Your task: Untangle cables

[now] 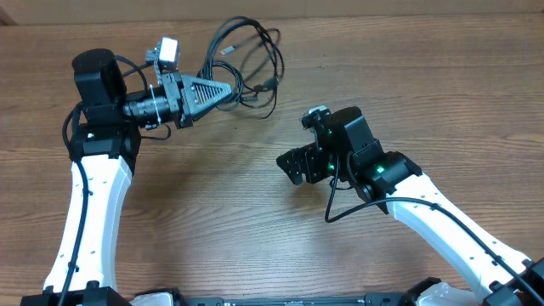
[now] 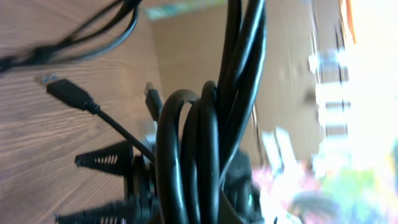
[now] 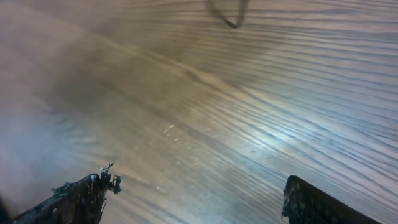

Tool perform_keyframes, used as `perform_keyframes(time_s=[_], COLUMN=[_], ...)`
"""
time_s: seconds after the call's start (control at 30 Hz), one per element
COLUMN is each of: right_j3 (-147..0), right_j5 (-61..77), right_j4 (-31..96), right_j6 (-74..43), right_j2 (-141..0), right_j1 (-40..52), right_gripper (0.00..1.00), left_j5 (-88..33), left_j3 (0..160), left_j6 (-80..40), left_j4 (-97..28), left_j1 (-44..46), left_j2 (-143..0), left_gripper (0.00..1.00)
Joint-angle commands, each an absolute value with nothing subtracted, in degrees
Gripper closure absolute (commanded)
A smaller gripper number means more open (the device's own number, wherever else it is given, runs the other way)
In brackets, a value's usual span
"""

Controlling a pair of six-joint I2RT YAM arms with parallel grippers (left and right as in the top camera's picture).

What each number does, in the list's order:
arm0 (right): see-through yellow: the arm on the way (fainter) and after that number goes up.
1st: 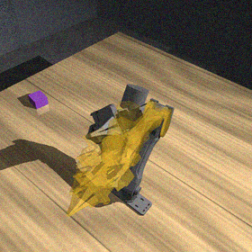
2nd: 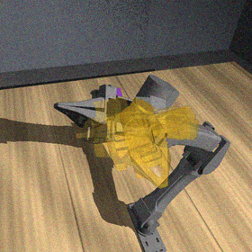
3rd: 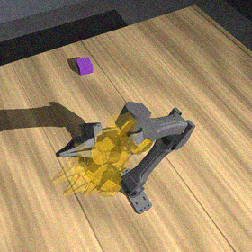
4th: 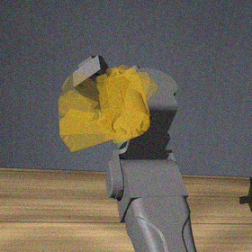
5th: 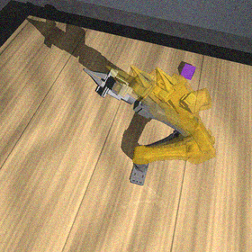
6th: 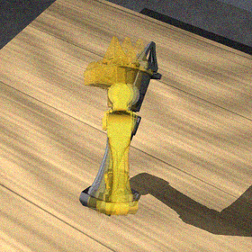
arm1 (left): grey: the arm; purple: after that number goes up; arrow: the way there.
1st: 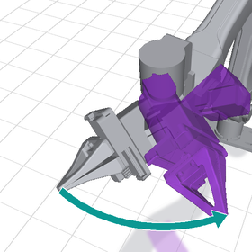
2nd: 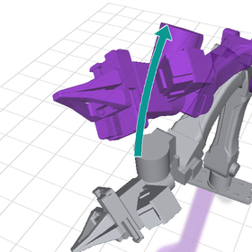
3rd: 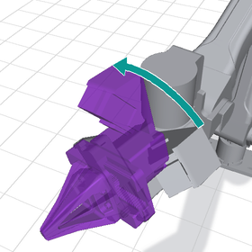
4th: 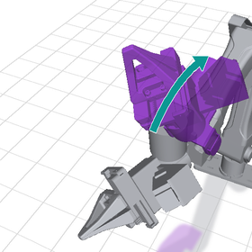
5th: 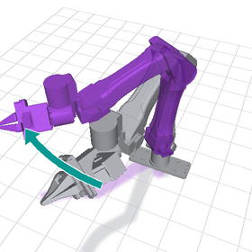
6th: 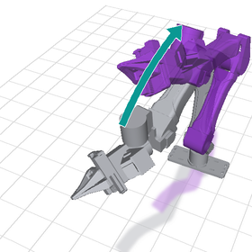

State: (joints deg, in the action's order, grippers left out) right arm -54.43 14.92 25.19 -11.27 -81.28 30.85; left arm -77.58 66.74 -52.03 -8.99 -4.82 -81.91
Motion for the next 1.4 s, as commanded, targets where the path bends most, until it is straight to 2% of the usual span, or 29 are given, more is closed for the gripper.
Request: perform_keyframes(time_s=[0.0, 0.23, 0.47, 0.73, 0.97, 1.1, 1.23, 1.37], right_j3=[-55.4, -55.4, -55.4, -55.4, -55.4, -55.4, -55.4, -55.4], right_j5=[6.6, -6.5, -17.5, -17.8, -15.2, -8.1, -7.0, -7.0], right_j4=[24.8, 23.3, 21.6, 17.1, 11.1, 7.9, 7.6, 7.6], right_j6=[-16.3, -16.5, -16.0, -10.1, -1.1, 10.7, 18.5, 19.0], right_j2=[-81.3, -81.3, -81.3, -81.3, -81.3, -81.3, -81.3, -81.3], right_j1=[31.1, 31.1, 30.9, 30.5, 30.5, 30.5, 30.5, 29.9], right_gripper=[0.1, 0.11, 0.15, 0.12, 0.12, 0.21, 0.4, 0.43], left_j5=[-90.7, -90.7, -88.6, -76.0, -75.9, -76.0, -75.9, -75.9], left_j3=[68.3, 68.3, 68.3, 68.3, 68.3, 68.3, 68.3, 68.3], left_j6=[-35.8, -24.9, -14.6, -11.4, -0.6, 0.3, 0.7, 1.4], left_j4=[-9.0, -12.4, -12.4, -14.1, -22.2, -23.7, -23.7, -23.8], left_j1=[-5.2, -5.2, -5.2, -4.9, -4.9, -4.8, -4.7, -4.7], left_j2=[-80.6, -80.5, -80.6, -80.6, -80.6, -80.6, -80.6, -80.6], left_gripper=[0.96, 0.96, 0.96, 0.96, 0.96, 0.96, 0.96, 0.96])
